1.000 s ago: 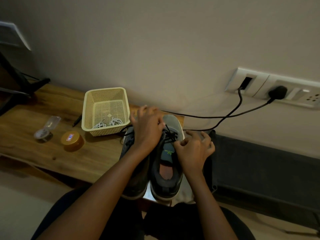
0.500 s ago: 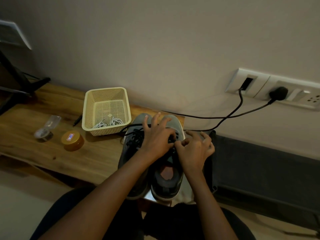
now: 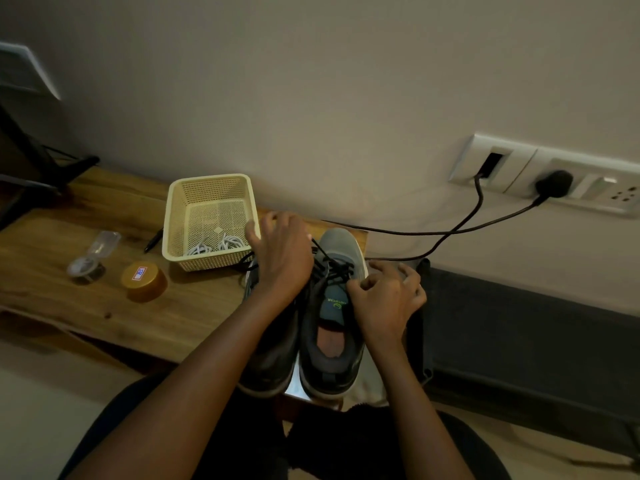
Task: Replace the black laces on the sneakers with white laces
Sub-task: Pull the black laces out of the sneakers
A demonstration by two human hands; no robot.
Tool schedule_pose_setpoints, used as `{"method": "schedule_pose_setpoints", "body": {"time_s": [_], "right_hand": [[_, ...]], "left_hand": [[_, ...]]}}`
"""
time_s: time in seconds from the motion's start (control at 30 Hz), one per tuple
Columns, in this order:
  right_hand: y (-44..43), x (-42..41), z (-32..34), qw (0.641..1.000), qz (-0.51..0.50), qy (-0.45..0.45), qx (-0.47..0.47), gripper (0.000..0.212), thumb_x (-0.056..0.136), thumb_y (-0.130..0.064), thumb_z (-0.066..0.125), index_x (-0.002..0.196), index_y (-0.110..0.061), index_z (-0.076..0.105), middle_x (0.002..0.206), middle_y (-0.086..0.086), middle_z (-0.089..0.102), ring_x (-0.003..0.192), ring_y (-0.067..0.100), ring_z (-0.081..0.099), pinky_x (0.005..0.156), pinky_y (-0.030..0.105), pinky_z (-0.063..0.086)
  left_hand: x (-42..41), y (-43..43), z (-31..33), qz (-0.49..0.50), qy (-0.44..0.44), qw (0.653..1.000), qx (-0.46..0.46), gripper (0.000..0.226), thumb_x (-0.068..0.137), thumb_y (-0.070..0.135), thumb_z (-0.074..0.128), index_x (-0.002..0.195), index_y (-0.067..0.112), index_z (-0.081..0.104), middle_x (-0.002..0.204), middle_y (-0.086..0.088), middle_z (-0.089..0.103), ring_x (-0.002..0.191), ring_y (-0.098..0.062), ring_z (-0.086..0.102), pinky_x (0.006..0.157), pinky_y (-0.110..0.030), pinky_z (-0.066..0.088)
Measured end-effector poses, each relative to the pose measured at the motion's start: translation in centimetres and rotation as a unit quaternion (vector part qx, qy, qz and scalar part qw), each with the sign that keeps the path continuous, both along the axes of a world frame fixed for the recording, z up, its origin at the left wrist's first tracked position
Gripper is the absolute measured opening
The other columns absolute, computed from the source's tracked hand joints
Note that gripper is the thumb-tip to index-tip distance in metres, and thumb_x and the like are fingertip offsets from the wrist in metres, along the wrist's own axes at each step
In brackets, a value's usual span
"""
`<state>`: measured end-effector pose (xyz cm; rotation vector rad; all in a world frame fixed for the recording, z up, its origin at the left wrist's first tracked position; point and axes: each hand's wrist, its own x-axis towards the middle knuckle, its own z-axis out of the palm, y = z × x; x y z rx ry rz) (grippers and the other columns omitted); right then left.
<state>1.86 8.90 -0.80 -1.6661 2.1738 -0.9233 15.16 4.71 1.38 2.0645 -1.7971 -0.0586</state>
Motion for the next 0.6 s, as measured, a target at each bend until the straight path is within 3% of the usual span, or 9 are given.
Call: {"method": "schedule_pose_setpoints", "body": {"time_s": [0.13,0.23,0.33,0.47,0.6], "right_hand": [[-0.1,0.0,-0.3,1.000,0.000,-0.007,-0.009,0.019,0.079,-0.021,0.065,0.066,-0.009,0.071,0.120,-0.004,0.063,0.133,0.023,0.027,0.106,0.038,0.013],[-0.2,0.0,-0.5,1.000,-0.002,-0.011,-0.016,0.018,0.078,-0.021,0.065,0.067,-0.009,0.072,0.124,-0.005,0.061,0.131,0.022,0.028,0.105,0.038,0.013],[-0.3,-0.1,-0.6,1.000,-0.006,-0.008,-0.020,0.017,0.079,-0.022,0.066,0.069,-0.009,0.072,0.124,-0.005,0.061,0.130,0.021,0.029,0.104,0.038,0.014],[-0.3,-0.2,-0.6,1.000,-0.005,-0.005,-0.016,0.017,0.078,-0.024,0.068,0.070,-0.010,0.072,0.124,-0.006,0.060,0.130,0.020,0.028,0.104,0.038,0.013],[-0.3,-0.3,-0.4,1.000,-0.002,-0.005,-0.012,0.017,0.079,-0.025,0.068,0.071,-0.011,0.073,0.124,-0.007,0.060,0.132,0.021,0.027,0.104,0.037,0.012]], "left_hand": [[0.6,0.1,0.1,0.022,0.032,0.999,-0.013,0.020,0.096,0.023,0.045,0.113,0.018,0.054,0.129,-0.001,0.050,0.130,-0.025,0.032,0.107,-0.045,0.017],[-0.7,0.9,0.0,-0.104,0.036,0.993,-0.039,0.018,0.090,0.025,0.055,0.107,0.025,0.060,0.137,0.005,0.045,0.135,-0.022,0.024,0.107,-0.043,0.011],[-2.0,1.5,-0.3,-0.198,-0.016,0.980,0.023,0.012,0.088,0.035,0.059,0.098,0.032,0.066,0.152,0.008,0.027,0.143,-0.023,0.004,0.111,-0.048,-0.006],[-2.2,1.6,-0.8,-0.188,-0.050,0.978,0.073,0.018,0.088,0.044,0.059,0.100,0.033,0.067,0.155,0.007,0.020,0.145,-0.025,-0.002,0.112,-0.053,-0.008],[-2.4,1.5,-0.8,-0.174,-0.068,0.979,0.084,0.017,0.094,0.038,0.051,0.097,0.030,0.066,0.155,0.006,0.021,0.145,-0.025,0.000,0.111,-0.055,-0.009]]}}
